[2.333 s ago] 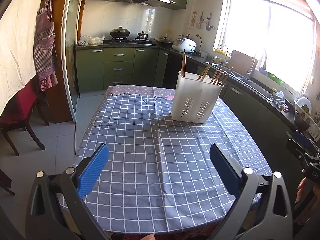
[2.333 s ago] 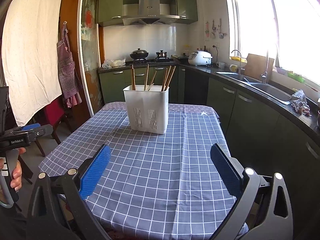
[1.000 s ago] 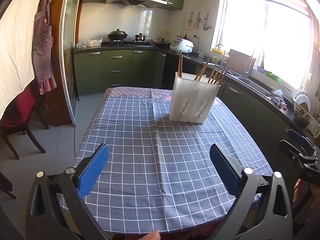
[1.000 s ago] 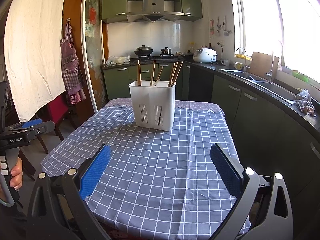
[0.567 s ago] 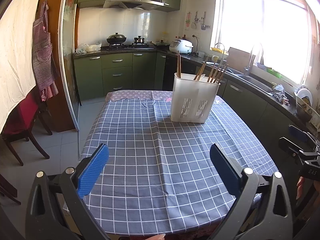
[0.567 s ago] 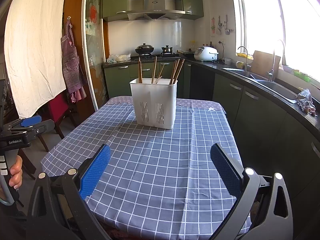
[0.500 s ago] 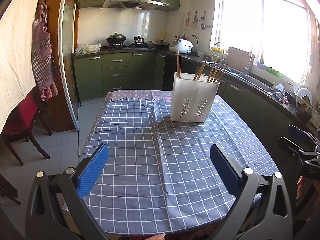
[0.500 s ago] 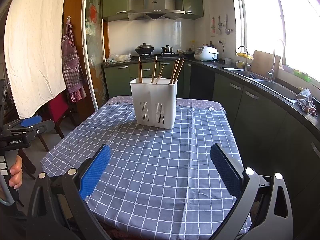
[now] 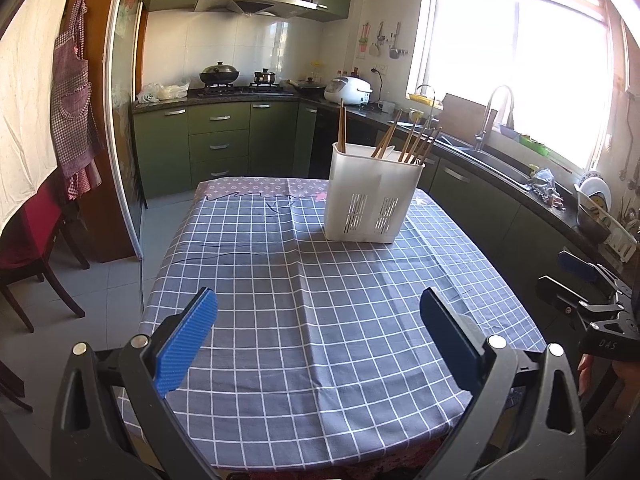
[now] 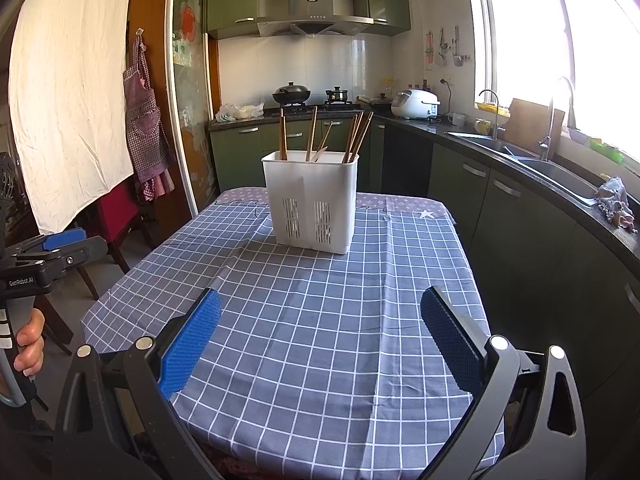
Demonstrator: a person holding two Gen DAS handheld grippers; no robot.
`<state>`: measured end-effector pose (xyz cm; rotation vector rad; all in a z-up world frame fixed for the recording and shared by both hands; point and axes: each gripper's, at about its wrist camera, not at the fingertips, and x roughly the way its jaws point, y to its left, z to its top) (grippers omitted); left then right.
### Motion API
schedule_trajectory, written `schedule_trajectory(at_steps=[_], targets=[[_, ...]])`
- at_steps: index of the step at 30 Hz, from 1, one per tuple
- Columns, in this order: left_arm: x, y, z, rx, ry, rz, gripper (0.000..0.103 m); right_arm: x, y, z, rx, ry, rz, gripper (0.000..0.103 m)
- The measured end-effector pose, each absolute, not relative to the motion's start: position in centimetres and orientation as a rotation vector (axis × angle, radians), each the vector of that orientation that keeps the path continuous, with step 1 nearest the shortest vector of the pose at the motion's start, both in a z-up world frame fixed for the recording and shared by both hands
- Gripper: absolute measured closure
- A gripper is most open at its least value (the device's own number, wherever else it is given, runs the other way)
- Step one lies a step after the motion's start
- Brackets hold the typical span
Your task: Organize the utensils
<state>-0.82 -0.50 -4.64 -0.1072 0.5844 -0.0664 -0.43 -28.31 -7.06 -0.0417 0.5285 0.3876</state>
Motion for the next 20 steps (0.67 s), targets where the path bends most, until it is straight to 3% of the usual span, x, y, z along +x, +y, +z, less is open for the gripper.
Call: schedule_trajectory(at_steps=[20], targets=[[-0.01, -0.53, -5.53, -0.058, 0.610, -0.007, 0.007, -0.28, -28.13, -7.25, -0.042, 0.536, 0.394, 0.005]])
